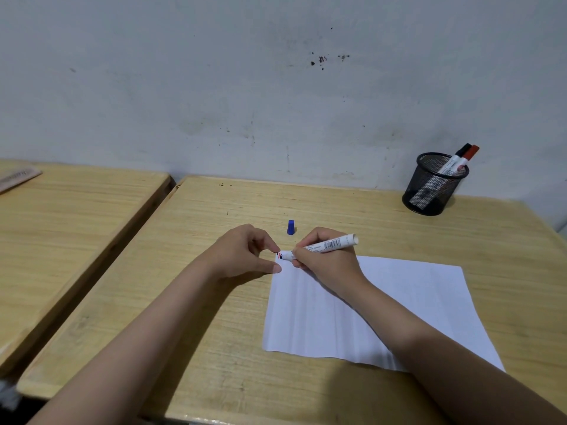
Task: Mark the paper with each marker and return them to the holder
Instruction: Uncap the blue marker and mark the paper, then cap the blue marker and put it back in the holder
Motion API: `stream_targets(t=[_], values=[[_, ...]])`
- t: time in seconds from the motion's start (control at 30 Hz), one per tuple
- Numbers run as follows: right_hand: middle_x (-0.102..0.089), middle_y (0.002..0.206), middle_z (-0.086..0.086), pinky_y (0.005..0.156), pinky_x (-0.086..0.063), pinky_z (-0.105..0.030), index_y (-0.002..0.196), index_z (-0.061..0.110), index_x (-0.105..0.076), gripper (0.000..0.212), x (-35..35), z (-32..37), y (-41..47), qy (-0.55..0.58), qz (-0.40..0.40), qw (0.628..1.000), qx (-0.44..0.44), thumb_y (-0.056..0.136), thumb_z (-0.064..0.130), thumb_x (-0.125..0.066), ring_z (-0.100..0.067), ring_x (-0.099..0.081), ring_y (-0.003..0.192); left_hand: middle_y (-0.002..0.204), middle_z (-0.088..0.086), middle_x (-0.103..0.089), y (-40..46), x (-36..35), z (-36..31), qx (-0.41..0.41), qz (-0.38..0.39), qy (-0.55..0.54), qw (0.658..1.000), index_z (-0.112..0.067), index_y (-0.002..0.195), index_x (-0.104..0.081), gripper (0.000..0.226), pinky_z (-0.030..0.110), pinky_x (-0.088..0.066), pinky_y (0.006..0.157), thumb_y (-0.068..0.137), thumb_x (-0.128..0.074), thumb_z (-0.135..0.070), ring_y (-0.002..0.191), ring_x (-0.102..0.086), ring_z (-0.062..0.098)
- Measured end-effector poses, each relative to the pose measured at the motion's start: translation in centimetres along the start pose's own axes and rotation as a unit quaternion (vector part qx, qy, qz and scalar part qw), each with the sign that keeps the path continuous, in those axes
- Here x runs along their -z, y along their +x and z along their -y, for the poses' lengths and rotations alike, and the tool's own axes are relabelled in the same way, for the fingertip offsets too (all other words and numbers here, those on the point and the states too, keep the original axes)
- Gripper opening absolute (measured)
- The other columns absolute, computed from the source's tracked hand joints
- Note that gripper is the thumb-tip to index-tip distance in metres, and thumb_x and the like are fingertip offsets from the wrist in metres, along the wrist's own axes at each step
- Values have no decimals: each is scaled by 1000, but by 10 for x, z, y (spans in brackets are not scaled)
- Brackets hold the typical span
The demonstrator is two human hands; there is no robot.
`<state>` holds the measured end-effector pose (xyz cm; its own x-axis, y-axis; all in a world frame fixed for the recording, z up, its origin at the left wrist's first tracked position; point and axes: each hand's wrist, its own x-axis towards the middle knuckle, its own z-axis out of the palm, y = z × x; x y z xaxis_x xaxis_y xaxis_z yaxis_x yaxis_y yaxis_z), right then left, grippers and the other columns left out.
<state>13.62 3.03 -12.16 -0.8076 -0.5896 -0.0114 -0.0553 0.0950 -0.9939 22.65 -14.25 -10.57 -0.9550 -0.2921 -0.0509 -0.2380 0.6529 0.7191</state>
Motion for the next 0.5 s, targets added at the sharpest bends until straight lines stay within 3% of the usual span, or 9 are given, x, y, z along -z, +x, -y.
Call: stream_targets(t=[0.17, 0.3, 0.37, 0.43, 0.5], values=[[-73, 64, -4, 70, -61, -33, 64, 14, -63, 14, 11, -3, 7, 167, -34, 985, -17, 75, 7, -68, -21, -71, 65, 83, -2, -56, 3, 3, -2, 4, 22, 7, 1000, -29, 84, -72, 30, 23, -46, 63, 57, -86, -35, 61, -50, 6], [-71, 61, -5, 72, -62, -34, 71, 8, -57, 18, 19, 3, 10, 320, -42, 943, -79, 86, 0, -61, -20, -69, 62, 95, 4, -67, 17, 5, -11, -9, -29, 2, 1000, -27, 81, -62, 26, 30, -51, 68, 63, -81, -32, 74, -59, 16], [-69, 60, -5, 71, -62, -33, 72, 7, -56, 18, 19, 5, 10, 366, -46, 925, -96, 88, 0, -58, -18, -68, 60, 103, -1, -61, 27, -1, -19, -41, -78, -4, 996, -27, 94, -60, 24, 23, -50, 68, 73, -73, -26, 84, -61, 17], [-67, 60, -5, 70, -62, -33, 74, 7, -55, 16, 21, 8, 11, 404, -53, 907, -107, 89, 1, -57, -17, -68, 58, 111, -2, -58, 38, -7, -27, -75, -84, 13, 994, -26, 110, -61, 32, 27, -51, 77, 79, -67, -19, 92, -60, 17], [-67, 60, -4, 69, -63, -32, 76, 7, -54, 14, 24, 11, 12, 433, -61, 892, -114, 88, 2, -58, -17, -68, 57, 109, 0, -59, 47, -13, -32, -79, -75, 59, 992, -22, 111, -64, 31, 32, -50, 81, 81, -65, -14, 90, -61, 19]])
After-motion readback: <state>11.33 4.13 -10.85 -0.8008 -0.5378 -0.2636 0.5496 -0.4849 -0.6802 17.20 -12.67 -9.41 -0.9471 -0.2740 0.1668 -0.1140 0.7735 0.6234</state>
